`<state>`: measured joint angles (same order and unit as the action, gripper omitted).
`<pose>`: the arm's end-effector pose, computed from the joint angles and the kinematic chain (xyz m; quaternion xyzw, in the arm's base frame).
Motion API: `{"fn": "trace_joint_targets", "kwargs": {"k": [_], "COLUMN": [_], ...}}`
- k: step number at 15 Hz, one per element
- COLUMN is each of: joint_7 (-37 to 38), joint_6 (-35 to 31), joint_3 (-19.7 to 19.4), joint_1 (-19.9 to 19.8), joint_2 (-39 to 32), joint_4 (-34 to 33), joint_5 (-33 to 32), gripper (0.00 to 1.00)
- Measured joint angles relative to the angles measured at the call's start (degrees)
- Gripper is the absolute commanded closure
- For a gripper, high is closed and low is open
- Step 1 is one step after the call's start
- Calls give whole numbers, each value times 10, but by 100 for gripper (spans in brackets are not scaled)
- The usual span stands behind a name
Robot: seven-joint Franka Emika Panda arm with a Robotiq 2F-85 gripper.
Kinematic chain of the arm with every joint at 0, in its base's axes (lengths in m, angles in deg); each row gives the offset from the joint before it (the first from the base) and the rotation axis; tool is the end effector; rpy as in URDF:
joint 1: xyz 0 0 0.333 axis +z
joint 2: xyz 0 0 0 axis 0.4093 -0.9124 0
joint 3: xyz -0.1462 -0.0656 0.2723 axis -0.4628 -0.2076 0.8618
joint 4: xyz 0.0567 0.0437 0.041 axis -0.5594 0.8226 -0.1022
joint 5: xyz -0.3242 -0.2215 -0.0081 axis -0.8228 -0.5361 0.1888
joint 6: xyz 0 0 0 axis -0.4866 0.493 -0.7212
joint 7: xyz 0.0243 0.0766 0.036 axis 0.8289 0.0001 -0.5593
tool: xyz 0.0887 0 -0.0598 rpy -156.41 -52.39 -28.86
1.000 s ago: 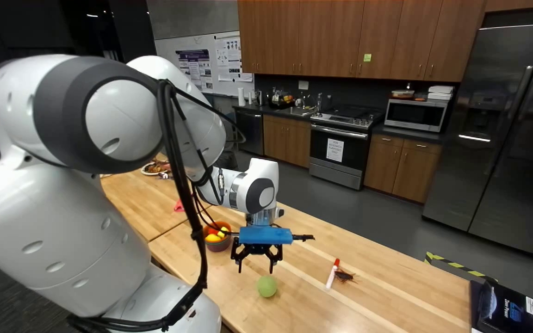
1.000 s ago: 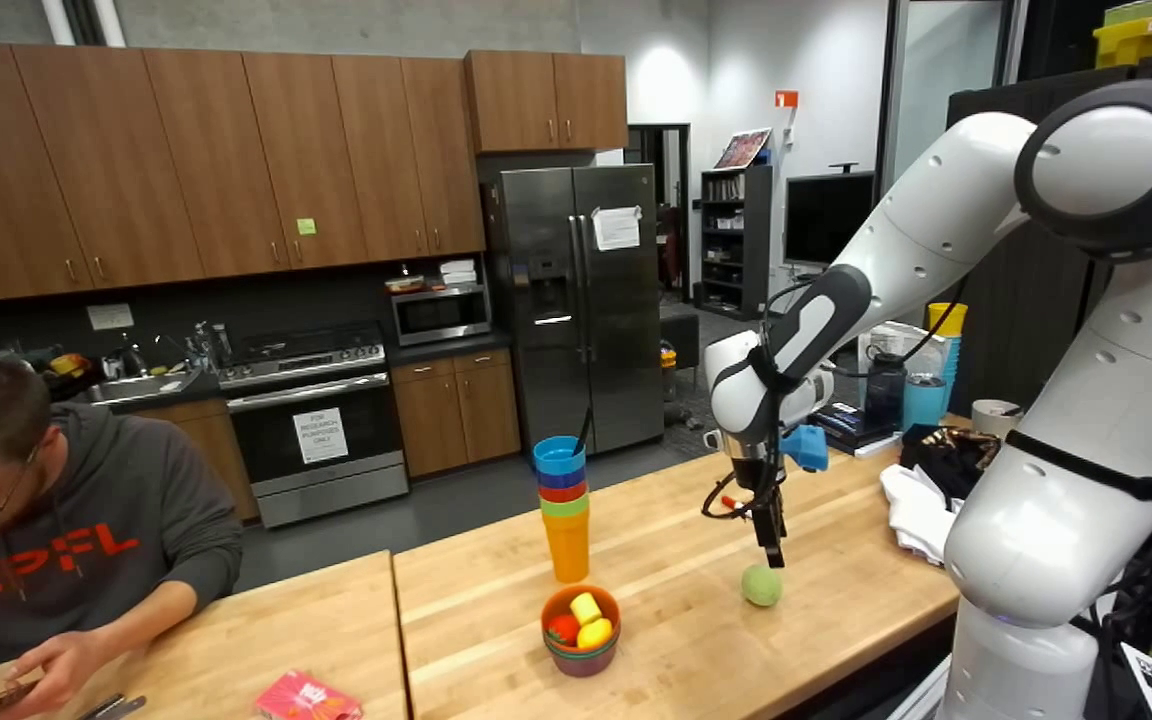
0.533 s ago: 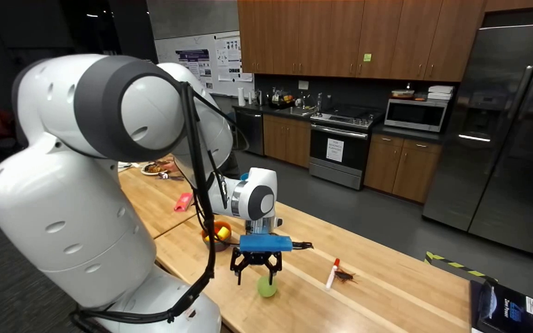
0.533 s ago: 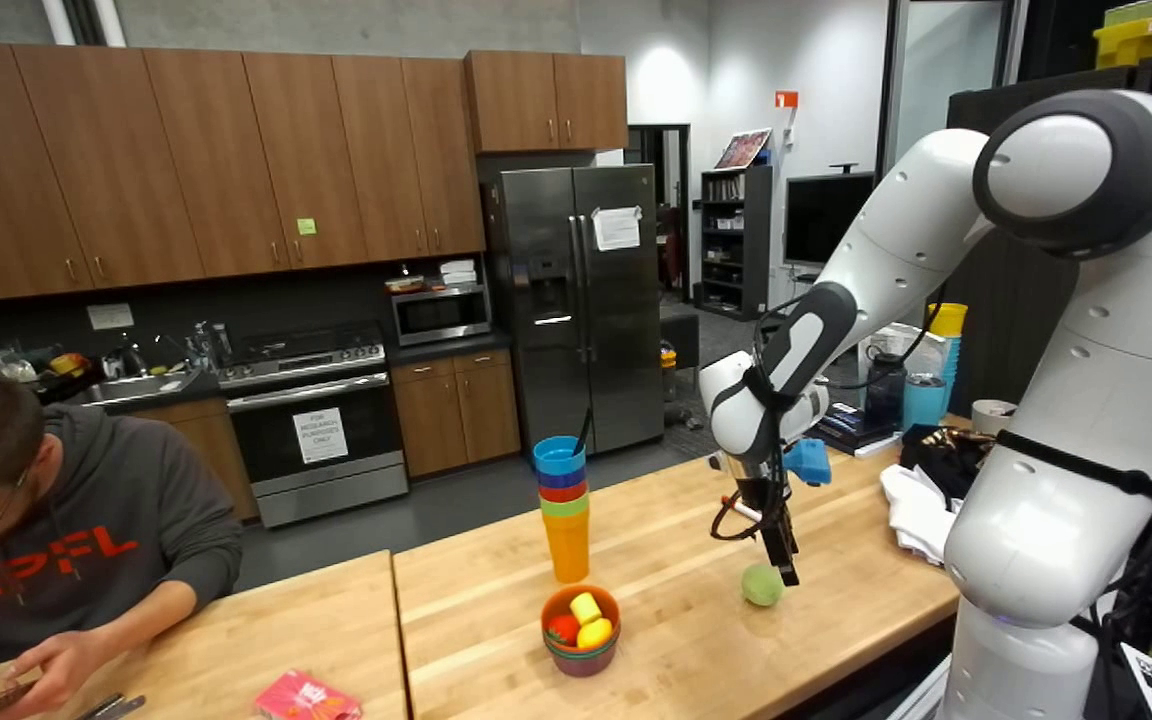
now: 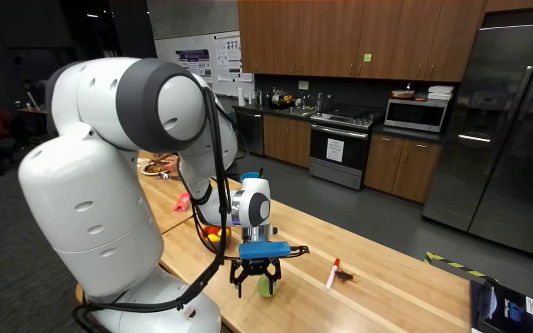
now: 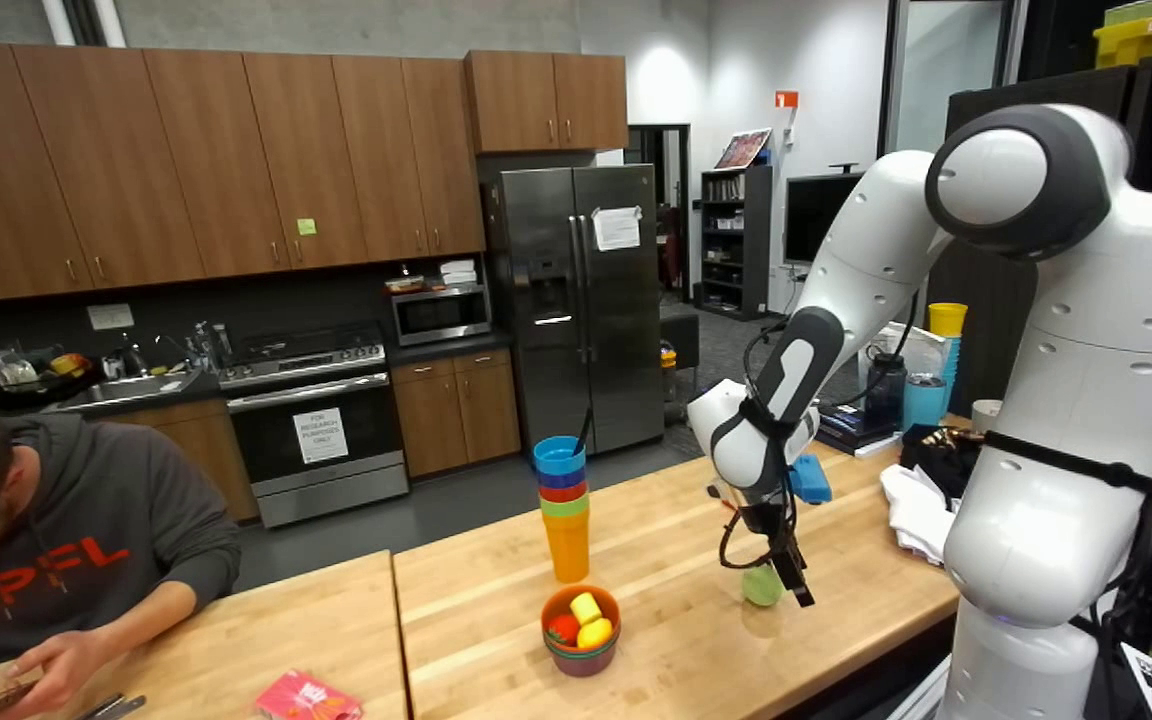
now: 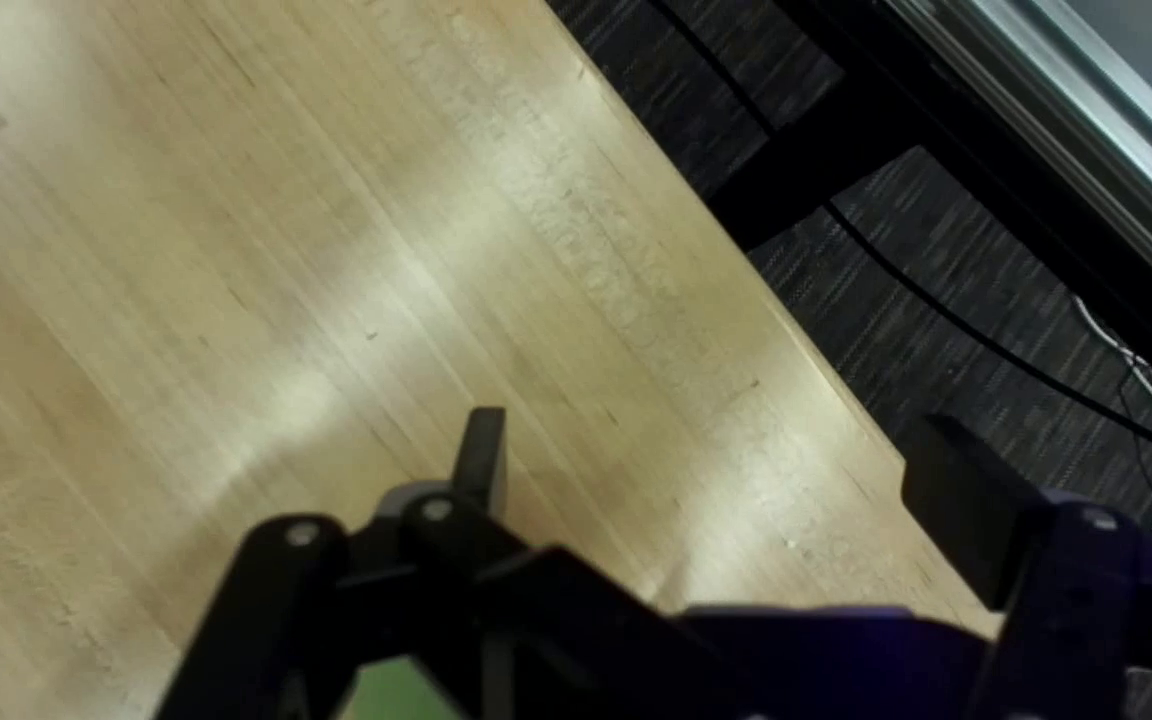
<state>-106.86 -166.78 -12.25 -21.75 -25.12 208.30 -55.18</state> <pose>0.3312 0.0037 0.2131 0.9083 0.3505 -0.2272 0.0217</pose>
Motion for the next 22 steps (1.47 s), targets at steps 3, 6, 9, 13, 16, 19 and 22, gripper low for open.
{"fn": "trace_joint_targets", "kwargs": {"k": [3,6,9,13,16,19,22], "joint_7": [12,25,52,113,133,128,106], "joint_6": [0,-4,-29,-97,-152,-200,-217], "joint_3": [0,0,-2,-17,-35,-42,-41], "joint_1": [-2,-4,-12,-34,-55,-68,-67], "joint_2": [-20,-38,-58,-76,-74,-55,-32], "joint_4": [-1,-1,-1,-2,-6,-5,-5], "joint_5": [-19,-27,-49,-98,-108,-90,-56], "gripper": [0,21,55,87,100,100,100]}}
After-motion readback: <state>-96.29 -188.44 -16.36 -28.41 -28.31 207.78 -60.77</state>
